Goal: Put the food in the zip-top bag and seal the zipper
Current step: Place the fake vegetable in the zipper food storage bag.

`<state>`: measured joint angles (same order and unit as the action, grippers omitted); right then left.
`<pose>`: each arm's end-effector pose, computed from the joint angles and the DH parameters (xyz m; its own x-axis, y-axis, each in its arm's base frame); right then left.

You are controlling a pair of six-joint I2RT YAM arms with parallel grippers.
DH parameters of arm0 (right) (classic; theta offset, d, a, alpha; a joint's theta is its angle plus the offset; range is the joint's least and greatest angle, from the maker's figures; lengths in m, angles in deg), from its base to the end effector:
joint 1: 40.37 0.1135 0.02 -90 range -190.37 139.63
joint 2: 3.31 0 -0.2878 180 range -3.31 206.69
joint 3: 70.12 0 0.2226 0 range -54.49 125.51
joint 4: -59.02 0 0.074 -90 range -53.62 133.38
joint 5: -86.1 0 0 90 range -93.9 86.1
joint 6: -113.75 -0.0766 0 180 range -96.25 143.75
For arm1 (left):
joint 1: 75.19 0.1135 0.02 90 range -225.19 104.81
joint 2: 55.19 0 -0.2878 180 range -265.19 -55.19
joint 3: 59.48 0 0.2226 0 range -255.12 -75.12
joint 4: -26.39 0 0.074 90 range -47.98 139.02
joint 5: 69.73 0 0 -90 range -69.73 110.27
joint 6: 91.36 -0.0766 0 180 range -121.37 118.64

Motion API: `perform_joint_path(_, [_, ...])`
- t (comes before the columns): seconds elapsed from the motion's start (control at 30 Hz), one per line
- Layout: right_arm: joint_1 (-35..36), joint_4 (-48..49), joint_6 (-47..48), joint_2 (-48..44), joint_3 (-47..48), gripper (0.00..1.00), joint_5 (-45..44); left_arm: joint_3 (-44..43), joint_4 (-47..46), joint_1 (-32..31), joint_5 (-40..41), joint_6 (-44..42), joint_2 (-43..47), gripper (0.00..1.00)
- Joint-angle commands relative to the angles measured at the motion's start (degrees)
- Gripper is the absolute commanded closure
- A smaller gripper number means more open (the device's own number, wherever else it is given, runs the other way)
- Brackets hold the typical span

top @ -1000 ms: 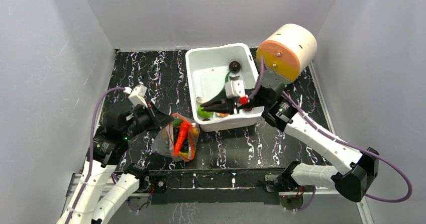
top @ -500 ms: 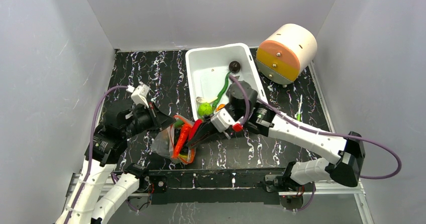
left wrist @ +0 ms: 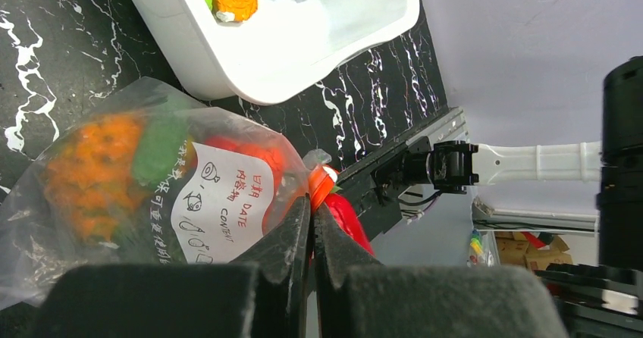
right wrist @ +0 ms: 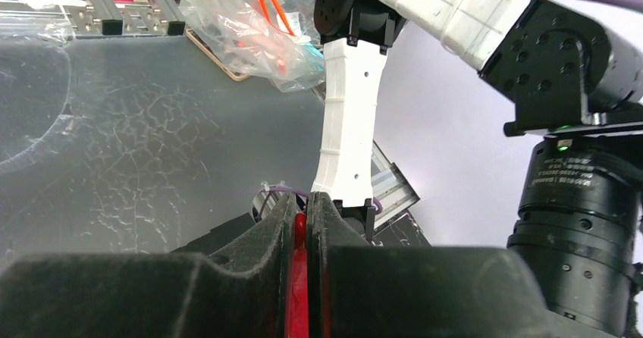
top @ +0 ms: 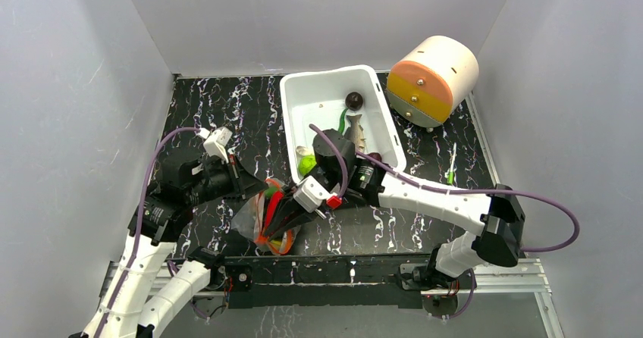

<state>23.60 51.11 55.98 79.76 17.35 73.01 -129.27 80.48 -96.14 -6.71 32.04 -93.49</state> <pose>0.0639 0.3009 0.4107 0.3133 0.3664 -0.8761 -0.5474 -0.6842 -0.4819 0.0953 -0.0737 0.3535 -0.6903 -0.2610 -0.6748 0.3950 0.6454 -0.6538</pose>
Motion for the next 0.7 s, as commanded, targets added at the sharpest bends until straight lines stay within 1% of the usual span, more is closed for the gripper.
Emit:
perform_joint_path(0.0, [0.1,1.7,3.9,0.9,2.4,1.0,-0.8,-4.1,0.5,0.0,-3.3,-0.3,0.0,1.0])
perform_joint_path(0.1, [0.1,-3.2,9.0,2.5,3.8,1.0,-2.7,-4.8,0.1,0.0,-4.7,0.8,-0.1,1.0])
perform_joint_path(0.23, [1.4,-5.6,10.7,5.1,6.4,1.0,-1.7,-4.7,-0.3,0.0,-5.0,0.5,0.7,1.0])
perform_joint_path(0.43, [3.8,-9.7,12.5,2.3,4.6,1.0,-1.8,-3.3,-0.4,0.0,-5.1,-0.6,0.3,1.0])
perform_joint_path(0.53, [4.8,-11.0,12.5,0.9,5.3,1.0,-2.5,-3.4,1.0,0.0,-4.2,-1.5,-0.4,1.0])
perform_joint_path(0.67, [5.5,-11.6,12.3,0.6,5.9,1.0,-2.2,-1.8,-0.1,0.0,-4.0,-1.0,0.2,1.0])
